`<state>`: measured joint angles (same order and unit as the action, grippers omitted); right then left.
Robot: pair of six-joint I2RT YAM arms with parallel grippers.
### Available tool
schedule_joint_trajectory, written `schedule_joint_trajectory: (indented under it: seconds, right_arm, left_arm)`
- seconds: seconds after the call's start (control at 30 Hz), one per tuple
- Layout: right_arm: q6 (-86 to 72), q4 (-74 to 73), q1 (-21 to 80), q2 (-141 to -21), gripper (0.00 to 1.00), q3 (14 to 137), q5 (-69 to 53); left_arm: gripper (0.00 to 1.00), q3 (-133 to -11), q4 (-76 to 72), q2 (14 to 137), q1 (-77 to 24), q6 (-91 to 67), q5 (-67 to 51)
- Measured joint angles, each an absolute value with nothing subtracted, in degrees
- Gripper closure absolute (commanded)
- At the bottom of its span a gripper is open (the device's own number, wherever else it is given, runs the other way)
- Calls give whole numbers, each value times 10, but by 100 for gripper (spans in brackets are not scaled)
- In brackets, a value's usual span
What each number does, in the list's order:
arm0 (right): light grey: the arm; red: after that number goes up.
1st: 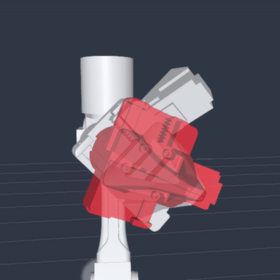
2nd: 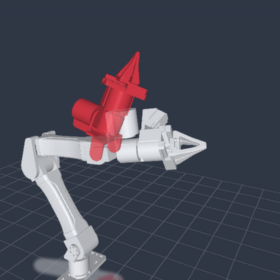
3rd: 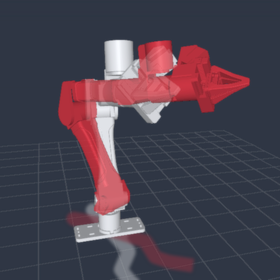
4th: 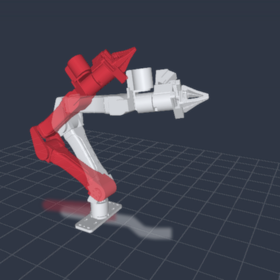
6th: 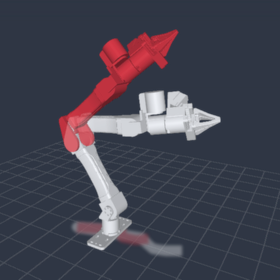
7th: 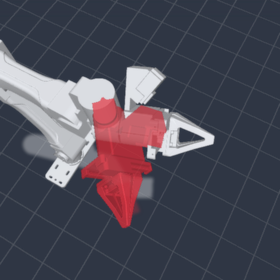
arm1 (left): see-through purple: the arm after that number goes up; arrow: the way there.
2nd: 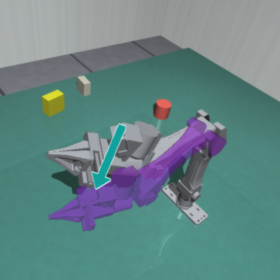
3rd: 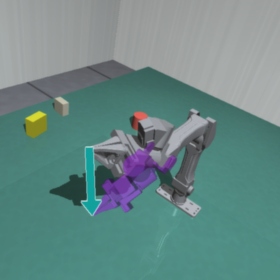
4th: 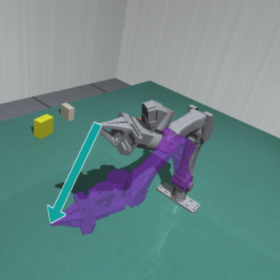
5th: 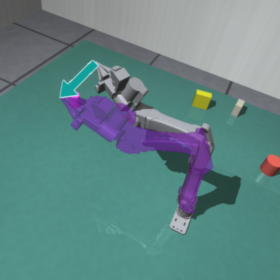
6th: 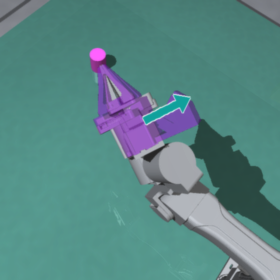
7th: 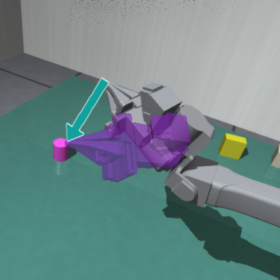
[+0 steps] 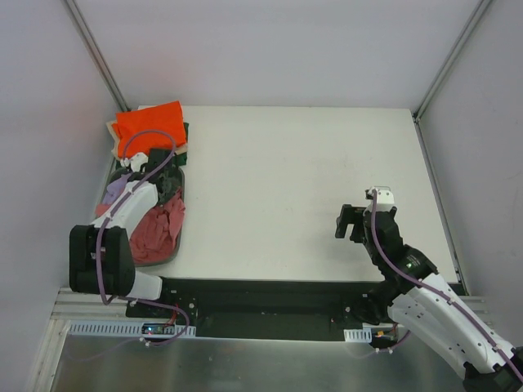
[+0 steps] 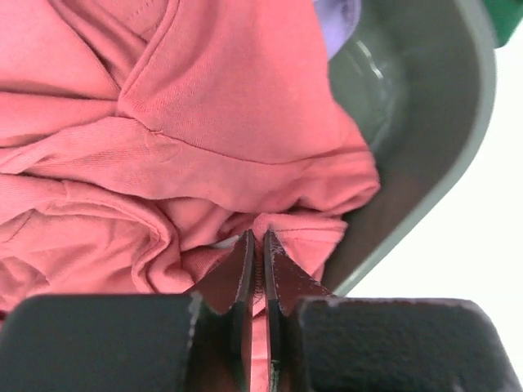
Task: Fold and stack the t-shirts
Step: Grab crumpled tshirt from bin with the left arm, then move the tshirt to the center of the board
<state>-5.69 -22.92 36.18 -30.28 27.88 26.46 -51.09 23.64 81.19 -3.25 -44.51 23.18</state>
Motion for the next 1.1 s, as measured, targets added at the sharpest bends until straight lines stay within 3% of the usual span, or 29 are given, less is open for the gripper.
schedule_joint_trajectory:
  seconds: [0.13, 0.3, 0.5, 0.73, 0.9, 1.1]
  right_arm:
    - [-57, -230, 362, -302, 4, 279, 265]
    - [-57, -230, 362, -296, 4, 276, 265]
    - [-59, -230, 362, -294, 4, 274, 267]
    - [-60, -230, 362, -295, 4, 273, 276]
    - [-62, -230, 362, -304, 4, 273, 285]
    - [-68, -230, 362, -308, 4, 273, 301]
  left_arm:
    - [100, -520, 250, 746, -33, -440, 230]
    - [100, -550, 261, 542, -33, -440, 239]
    - [100, -720, 229, 438, -31, -409, 160]
    - [100, -1016, 180, 614, -59, -395, -96]
    - [100, -1198, 172, 788, -211, -355, -156]
    - [100, -1334, 185, 939, -334, -316, -180]
